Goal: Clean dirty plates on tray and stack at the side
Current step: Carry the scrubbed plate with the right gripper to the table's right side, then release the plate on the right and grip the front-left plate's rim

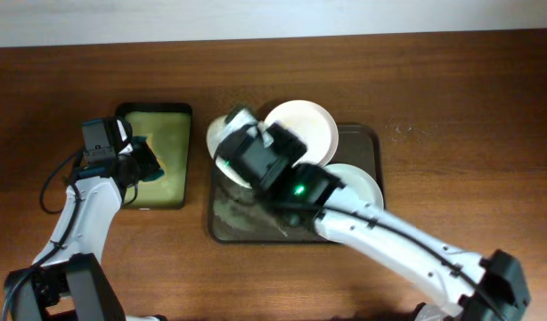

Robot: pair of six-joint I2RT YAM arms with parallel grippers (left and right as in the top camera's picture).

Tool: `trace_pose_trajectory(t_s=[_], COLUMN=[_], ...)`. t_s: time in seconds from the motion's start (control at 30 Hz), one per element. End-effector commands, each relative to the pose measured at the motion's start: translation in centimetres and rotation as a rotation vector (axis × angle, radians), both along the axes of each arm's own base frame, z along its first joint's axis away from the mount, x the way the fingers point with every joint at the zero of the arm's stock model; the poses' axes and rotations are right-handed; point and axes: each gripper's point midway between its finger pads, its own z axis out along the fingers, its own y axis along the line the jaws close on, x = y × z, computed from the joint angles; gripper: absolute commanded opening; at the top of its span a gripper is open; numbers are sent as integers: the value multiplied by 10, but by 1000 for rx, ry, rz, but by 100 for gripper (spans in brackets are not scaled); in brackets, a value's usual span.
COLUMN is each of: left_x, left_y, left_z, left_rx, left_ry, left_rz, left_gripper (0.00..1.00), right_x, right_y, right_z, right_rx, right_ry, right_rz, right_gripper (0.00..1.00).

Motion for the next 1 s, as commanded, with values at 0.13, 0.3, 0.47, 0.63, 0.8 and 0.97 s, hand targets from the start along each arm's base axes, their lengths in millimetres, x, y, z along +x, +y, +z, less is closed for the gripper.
trace_pose_trajectory(t_s=[0.13, 0.3, 0.47, 0.63, 0.8, 0.97], left_x=[1, 1, 1, 2, 2, 3], left_y=[0, 0, 0, 0, 0, 0], left_z=[2, 2, 2, 3, 3, 3], left_rx=[2, 2, 2, 3, 3, 3], left_ry=[-5, -7, -6, -11, -11, -14], left_rz=[-17, -17, -17, -18, -18, -18], left_gripper=[0, 0, 0, 0, 0, 0], right_x=[59, 42, 37, 55, 77, 80], right_y=[-238, -419, -465, -437, -337, -219], right_z=[10, -86, -166, -164, -92, -109], right_rx=[765, 835, 861, 923, 942, 728], right_ry=[268, 348, 455, 490, 463, 546], right_rz=[-478, -965, -1105, -949, -667, -488], right_gripper=[4, 4, 4, 59, 75, 83])
